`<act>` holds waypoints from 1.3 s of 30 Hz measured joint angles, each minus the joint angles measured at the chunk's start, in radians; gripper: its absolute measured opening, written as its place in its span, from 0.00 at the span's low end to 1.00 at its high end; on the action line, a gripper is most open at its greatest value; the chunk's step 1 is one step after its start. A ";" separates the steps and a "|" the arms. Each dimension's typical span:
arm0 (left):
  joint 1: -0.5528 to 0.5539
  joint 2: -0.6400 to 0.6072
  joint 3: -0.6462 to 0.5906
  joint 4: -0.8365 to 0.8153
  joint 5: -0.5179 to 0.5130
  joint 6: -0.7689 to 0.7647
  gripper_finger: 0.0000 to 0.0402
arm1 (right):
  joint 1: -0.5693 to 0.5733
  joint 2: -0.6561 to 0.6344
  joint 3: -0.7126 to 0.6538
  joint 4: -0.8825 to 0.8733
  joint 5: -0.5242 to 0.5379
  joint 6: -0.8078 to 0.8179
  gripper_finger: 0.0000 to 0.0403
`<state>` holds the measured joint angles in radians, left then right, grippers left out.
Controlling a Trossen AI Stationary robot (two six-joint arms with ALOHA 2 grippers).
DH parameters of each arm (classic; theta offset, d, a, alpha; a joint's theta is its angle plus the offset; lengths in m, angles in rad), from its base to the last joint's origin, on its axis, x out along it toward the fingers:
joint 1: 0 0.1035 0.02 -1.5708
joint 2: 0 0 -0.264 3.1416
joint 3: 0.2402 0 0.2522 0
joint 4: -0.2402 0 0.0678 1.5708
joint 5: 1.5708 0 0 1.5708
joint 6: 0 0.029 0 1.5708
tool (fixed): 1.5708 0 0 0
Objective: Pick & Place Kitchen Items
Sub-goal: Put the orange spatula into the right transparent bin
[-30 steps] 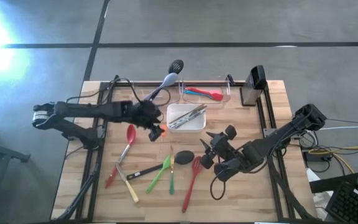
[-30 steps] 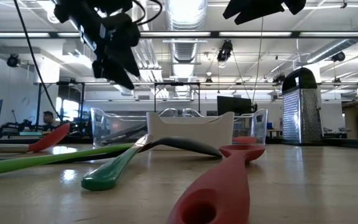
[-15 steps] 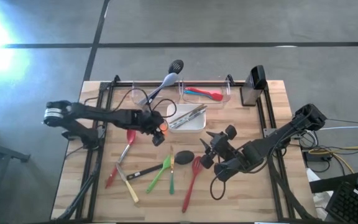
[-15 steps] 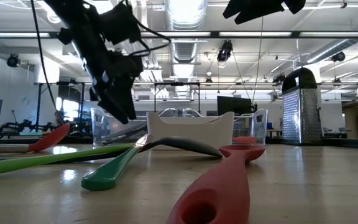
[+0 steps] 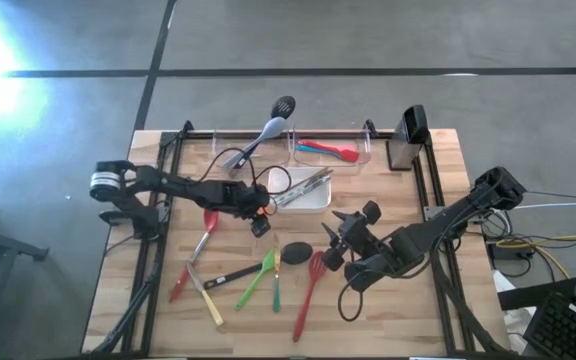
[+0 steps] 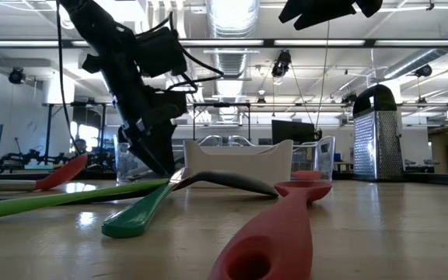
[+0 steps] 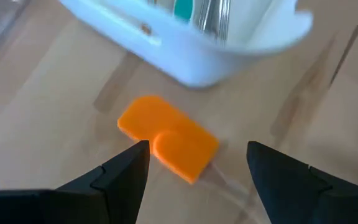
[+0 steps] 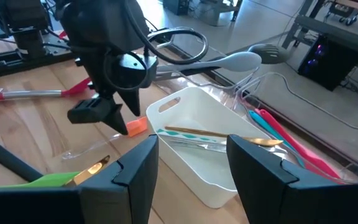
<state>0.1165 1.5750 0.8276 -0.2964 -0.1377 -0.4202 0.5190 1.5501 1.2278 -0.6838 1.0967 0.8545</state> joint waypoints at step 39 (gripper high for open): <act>0.015 0.082 0.002 0.028 -0.111 -0.090 0.09 | 0.000 0.001 -0.002 0.007 -0.005 0.002 0.43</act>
<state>0.1316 1.6575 0.8294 -0.2689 -0.2490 -0.5106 0.5190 1.5509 1.2263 -0.6767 1.0918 0.8566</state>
